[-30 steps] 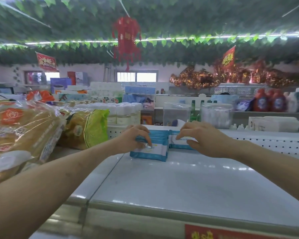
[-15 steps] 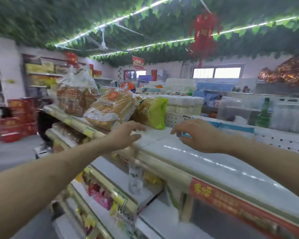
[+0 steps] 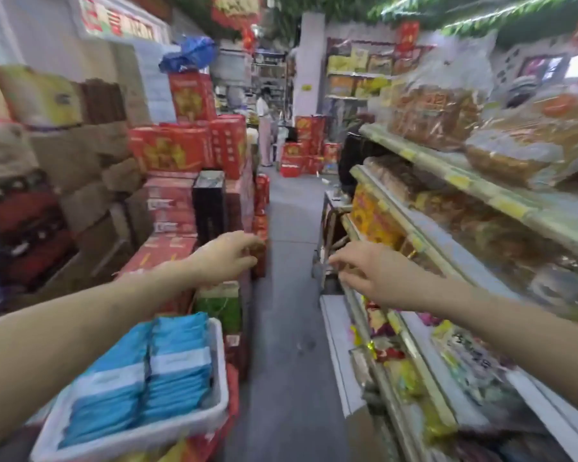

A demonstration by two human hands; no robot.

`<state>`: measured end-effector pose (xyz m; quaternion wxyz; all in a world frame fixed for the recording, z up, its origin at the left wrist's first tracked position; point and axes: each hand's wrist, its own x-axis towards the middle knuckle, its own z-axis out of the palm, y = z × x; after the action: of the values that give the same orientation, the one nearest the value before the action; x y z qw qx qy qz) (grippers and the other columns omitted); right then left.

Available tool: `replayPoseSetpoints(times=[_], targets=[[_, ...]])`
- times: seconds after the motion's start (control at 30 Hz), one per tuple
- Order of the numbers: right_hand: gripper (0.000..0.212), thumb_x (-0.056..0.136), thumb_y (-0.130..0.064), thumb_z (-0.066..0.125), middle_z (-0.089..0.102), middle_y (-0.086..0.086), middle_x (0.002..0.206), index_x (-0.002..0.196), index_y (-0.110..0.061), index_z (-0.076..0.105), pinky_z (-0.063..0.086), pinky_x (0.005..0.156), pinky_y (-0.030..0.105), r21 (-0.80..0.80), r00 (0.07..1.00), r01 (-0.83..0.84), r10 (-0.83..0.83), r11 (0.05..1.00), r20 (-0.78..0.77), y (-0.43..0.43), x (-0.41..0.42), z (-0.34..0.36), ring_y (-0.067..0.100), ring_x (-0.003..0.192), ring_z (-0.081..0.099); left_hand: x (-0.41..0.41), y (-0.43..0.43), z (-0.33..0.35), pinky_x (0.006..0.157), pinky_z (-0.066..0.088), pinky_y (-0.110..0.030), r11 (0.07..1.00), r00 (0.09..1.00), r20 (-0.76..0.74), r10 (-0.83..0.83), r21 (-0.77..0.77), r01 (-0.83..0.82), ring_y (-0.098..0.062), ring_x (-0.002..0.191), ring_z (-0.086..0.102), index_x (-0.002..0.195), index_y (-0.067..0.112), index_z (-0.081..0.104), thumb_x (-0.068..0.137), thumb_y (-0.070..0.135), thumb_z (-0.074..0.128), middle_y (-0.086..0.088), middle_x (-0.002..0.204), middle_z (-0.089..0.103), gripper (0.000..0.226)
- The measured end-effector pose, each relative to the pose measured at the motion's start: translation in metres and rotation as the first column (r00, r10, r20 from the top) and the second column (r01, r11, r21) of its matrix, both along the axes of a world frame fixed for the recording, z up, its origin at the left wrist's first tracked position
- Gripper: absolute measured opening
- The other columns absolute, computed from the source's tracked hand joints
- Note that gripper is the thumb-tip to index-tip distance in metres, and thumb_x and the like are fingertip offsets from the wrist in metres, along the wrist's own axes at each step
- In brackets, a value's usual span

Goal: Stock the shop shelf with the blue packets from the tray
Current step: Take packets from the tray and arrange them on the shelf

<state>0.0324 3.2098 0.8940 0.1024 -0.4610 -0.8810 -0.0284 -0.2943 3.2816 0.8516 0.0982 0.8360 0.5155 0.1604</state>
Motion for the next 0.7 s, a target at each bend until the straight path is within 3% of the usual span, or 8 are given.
replayPoseSetpoints(times=[0.1,0.23,0.33,0.43,0.57,0.7], targets=[[0.03,0.096,-0.024,0.063,0.066,-0.004,0.113,0.126,-0.025,0.065,0.048,0.097,0.038,-0.15,0.991,-0.121,0.11,0.981,-0.079,0.013,-0.085,-0.065,0.015,0.106,0.06,-0.103,-0.039,-0.056,0.106,0.045,-0.038,0.985,0.993,-0.048,0.105,-0.135,-0.11,-0.025,0.121,0.06,0.136,0.018,0.062,0.09,0.046,0.053,-0.005,0.129,0.066,0.055],[0.034,0.096,-0.031,0.059,0.06,-0.007,0.12,0.13,-0.03,0.062,0.049,0.1,0.037,-0.346,0.974,-0.215,0.172,0.913,-0.15,0.008,-0.188,-0.144,0.01,0.11,0.058,-0.22,-0.097,-0.129,0.107,0.037,-0.028,0.949,0.966,-0.154,0.206,-0.211,-0.236,-0.019,0.126,0.055,0.136,0.021,0.062,0.098,0.027,0.062,0.001,0.134,0.06,0.038],[0.036,0.098,-0.03,0.057,0.056,-0.009,0.134,0.134,-0.03,0.058,0.045,0.107,0.035,-0.448,0.977,-0.211,0.171,0.869,-0.128,0.002,-0.245,-0.186,0.009,0.122,0.053,-0.275,-0.125,-0.171,0.105,0.035,-0.027,0.926,0.951,-0.217,0.219,-0.26,-0.272,-0.018,0.128,0.052,0.136,0.025,0.059,0.1,0.028,0.059,0.004,0.137,0.057,0.036],[0.036,0.1,-0.027,0.055,0.049,-0.007,0.14,0.136,-0.027,0.057,0.039,0.111,0.032,-0.499,0.979,-0.204,0.181,0.842,-0.094,0.007,-0.284,-0.217,0.013,0.131,0.047,-0.302,-0.134,-0.197,0.109,0.038,-0.035,0.923,0.954,-0.228,0.193,-0.289,-0.256,-0.019,0.13,0.049,0.133,0.029,0.059,0.098,0.029,0.057,0.005,0.138,0.053,0.035],[0.039,0.099,-0.024,0.055,0.03,0.001,0.159,0.138,-0.023,0.058,0.03,0.119,0.035,-0.467,0.99,-0.132,0.136,0.874,-0.026,0.026,-0.316,-0.242,0.021,0.147,0.032,-0.31,-0.127,-0.22,0.114,0.036,-0.038,0.95,0.959,-0.243,0.145,-0.238,-0.204,-0.022,0.14,0.041,0.133,0.028,0.062,0.098,0.029,0.058,0.001,0.151,0.044,0.035],[0.037,0.098,-0.026,0.056,0.034,0.001,0.156,0.135,-0.024,0.06,0.036,0.117,0.036,-0.44,0.995,-0.073,0.093,0.895,0.024,0.041,-0.328,-0.254,0.022,0.142,0.038,-0.312,-0.116,-0.234,0.112,0.037,-0.041,0.967,0.966,-0.241,0.097,-0.207,-0.149,-0.024,0.139,0.038,0.125,0.027,0.065,0.098,0.026,0.057,-0.001,0.15,0.04,0.029]])
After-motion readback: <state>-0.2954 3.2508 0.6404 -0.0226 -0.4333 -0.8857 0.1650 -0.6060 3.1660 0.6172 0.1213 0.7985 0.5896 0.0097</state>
